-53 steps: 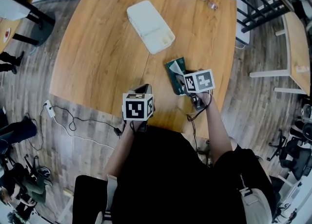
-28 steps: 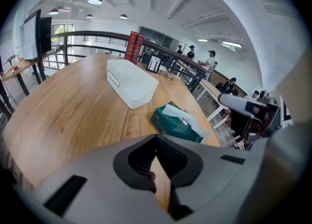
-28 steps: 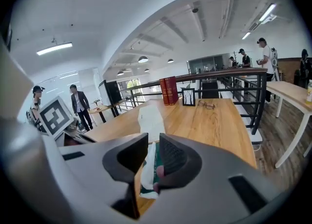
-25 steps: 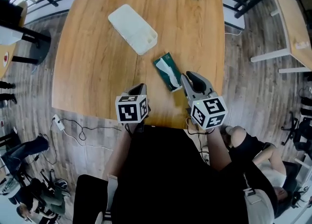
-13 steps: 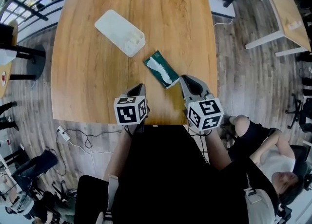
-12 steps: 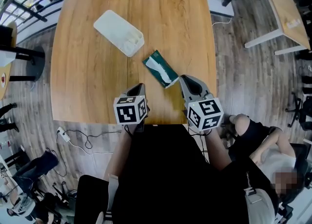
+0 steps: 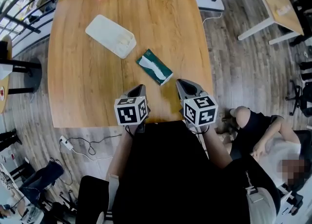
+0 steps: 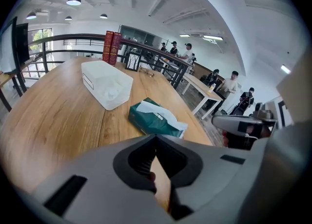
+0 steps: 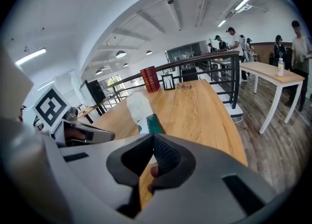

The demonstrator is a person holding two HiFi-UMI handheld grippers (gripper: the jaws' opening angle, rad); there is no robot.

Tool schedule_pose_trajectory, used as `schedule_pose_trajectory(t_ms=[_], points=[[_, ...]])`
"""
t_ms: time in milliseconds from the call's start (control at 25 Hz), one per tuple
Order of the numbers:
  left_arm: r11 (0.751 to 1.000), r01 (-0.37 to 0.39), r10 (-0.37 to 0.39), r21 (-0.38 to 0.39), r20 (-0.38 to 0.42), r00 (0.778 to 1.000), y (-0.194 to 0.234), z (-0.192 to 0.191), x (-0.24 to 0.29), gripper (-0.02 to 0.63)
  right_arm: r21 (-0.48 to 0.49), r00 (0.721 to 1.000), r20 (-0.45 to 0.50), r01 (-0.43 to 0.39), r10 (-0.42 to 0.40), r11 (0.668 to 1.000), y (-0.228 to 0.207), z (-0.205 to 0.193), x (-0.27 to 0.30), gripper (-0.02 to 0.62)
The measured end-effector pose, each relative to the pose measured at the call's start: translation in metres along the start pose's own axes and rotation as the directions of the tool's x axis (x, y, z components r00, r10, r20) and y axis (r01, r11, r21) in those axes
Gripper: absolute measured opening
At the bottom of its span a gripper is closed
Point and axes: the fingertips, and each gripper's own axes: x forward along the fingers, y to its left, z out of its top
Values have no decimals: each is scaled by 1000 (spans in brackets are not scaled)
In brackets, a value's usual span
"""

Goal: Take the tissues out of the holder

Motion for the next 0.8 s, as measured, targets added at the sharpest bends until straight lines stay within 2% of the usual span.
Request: schedule_pose_trajectory(t_ms=[320, 800], points=[[1000, 19, -19, 9, -6, 1000, -9, -12, -1, 11, 18, 994, -104, 44, -42, 999, -7, -27, 1, 11], [1000, 12, -12, 4, -2, 1000, -10, -16, -4, 11, 21, 988, -149, 29, -25, 999, -5, -37, 4, 11]])
